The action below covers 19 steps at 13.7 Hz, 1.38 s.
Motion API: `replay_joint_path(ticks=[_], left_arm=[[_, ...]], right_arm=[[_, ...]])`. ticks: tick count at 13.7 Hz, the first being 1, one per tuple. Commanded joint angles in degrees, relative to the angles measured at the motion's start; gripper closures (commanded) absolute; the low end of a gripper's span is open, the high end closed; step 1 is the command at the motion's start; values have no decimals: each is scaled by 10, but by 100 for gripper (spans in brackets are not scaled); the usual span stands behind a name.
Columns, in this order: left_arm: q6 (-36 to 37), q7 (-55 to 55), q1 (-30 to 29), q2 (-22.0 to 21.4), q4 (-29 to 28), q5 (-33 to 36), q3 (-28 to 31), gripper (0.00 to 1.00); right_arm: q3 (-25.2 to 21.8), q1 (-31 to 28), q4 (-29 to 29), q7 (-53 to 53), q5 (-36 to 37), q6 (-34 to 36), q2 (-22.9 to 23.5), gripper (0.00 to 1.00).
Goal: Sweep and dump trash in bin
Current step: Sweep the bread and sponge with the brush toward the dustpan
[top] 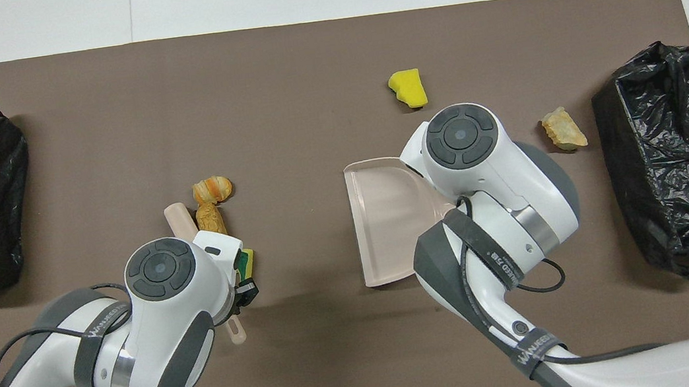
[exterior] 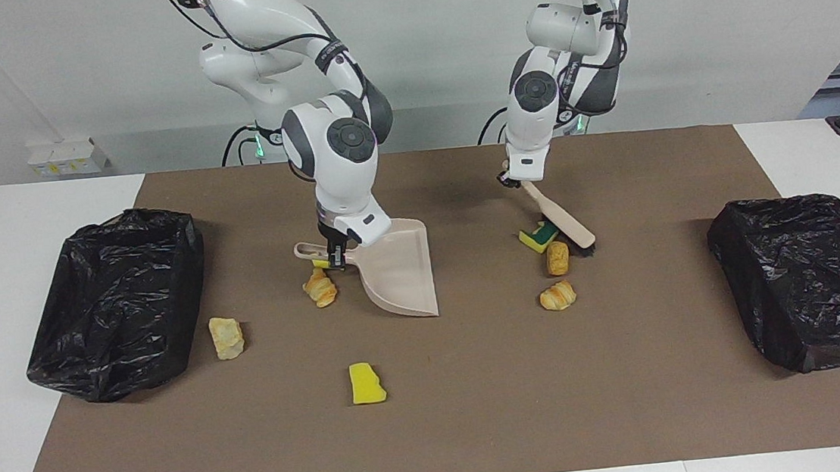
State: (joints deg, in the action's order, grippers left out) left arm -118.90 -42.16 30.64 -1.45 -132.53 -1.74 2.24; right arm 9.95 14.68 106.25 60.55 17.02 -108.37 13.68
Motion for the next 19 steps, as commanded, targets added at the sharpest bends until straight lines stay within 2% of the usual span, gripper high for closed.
replay_joint_path(ticks=[1,4,7,11,15,17,19], left_arm=[[-11,110,8,11,10,-11,-3,100],[-33,153,53,30,10,-16,-7,100],[-71,147,99,40,21,-82,-8,100],[-73,142,155,66,71,-170,-8,100],[-71,130,198,115,158,-220,-8,100],[-42,97,202,106,179,-220,-7,100],[20,95,193,72,180,-212,0,100]], right_arm=[[3,-2,34,14,25,-28,-24,100],[3,0,41,-5,27,-43,-26,100],[3,-3,58,-5,27,-62,-30,100],[3,-6,66,-6,23,-64,-34,100],[3,-7,71,-5,19,-67,-34,100],[3,-8,71,-5,19,-68,-34,100],[3,-8,71,-5,19,-68,-34,100]])
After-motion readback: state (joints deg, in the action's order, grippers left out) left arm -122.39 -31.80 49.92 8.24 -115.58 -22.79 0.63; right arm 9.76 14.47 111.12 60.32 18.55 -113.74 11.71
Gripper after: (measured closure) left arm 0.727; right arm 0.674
